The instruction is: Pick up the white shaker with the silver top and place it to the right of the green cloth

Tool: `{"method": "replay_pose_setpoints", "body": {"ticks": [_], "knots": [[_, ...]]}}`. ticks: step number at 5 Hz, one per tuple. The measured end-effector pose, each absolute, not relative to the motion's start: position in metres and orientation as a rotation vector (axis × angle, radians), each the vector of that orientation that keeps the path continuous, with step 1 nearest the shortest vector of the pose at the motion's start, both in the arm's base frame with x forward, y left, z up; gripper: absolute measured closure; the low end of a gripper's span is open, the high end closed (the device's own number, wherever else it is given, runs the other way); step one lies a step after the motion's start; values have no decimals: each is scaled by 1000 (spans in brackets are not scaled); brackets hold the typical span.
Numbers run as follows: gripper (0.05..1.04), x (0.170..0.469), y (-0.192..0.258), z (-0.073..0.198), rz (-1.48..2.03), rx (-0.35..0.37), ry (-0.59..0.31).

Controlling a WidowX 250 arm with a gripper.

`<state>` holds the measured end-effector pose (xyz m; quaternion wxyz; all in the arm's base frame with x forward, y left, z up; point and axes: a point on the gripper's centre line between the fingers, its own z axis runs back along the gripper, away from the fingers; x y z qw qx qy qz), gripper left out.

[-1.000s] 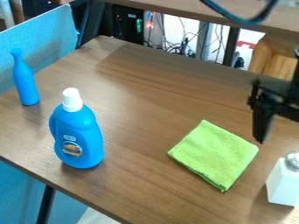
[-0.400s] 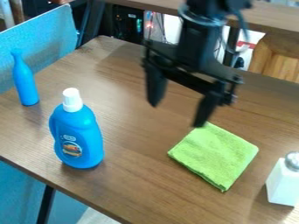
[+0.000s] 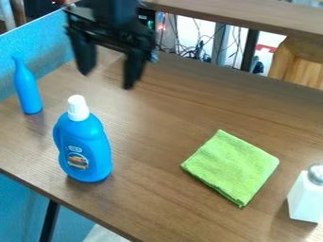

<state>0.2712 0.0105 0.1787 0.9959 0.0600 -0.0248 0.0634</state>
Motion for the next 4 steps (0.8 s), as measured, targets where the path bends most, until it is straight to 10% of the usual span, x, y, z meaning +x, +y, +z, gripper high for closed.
{"method": "replay_pose_setpoints", "body": {"ticks": [4], "knots": [[82, 288, 158, 132, 204, 136, 39]]}}
